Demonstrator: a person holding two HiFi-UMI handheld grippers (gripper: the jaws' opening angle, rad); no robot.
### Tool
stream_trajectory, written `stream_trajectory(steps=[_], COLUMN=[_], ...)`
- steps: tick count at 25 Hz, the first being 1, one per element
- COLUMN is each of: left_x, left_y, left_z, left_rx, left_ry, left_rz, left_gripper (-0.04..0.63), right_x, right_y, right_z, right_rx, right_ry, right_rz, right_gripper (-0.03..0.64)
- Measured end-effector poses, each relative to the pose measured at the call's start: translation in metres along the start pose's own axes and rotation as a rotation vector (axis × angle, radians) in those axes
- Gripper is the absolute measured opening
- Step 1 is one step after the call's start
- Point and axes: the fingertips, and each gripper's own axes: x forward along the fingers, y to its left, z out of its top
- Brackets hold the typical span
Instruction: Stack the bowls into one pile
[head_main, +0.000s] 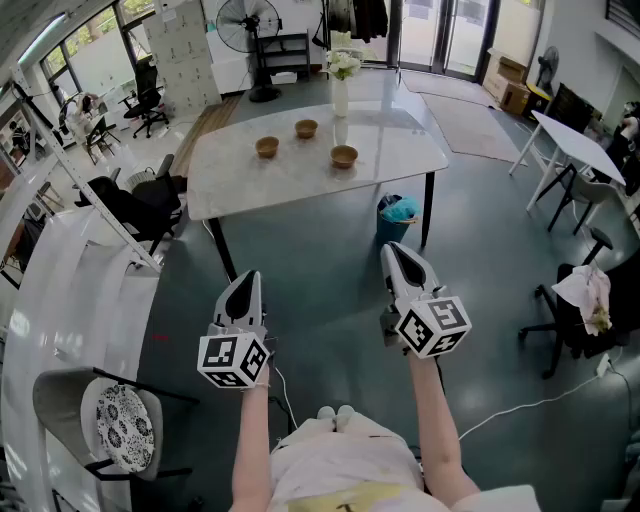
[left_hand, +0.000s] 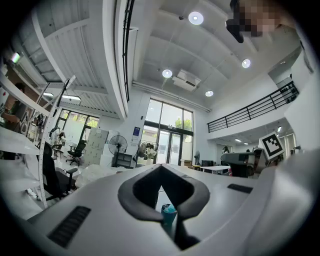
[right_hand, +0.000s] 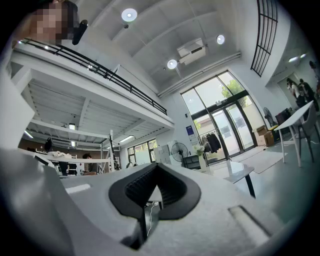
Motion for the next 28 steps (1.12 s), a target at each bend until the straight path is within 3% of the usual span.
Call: stream_trajectory(steps=[12,16,28], left_x=[0.024,0.034,0.081], left_y=[-0.010,-0.017,-0.005], left_z=[-0.012,-0.020,-0.038], left_rx=[-0.016,-0.019,-0.045], left_ry=[0.023,0.028,0.066], left_rz=[-0.001,-0.003,0.000], left_gripper=[0.000,0.000,0.000], right_x=[0.010,0.016,0.062], right_y=[-0.038,-0.052,-0.083], right_z=[-0.011,-0.020,-0.038], right_rx=[0.056,0.022,0.045], right_ry=[0.042,0.076,0.115], right_rz=[-0.011,-0.010,-0.013], right_gripper=[0.005,0.006,0.131])
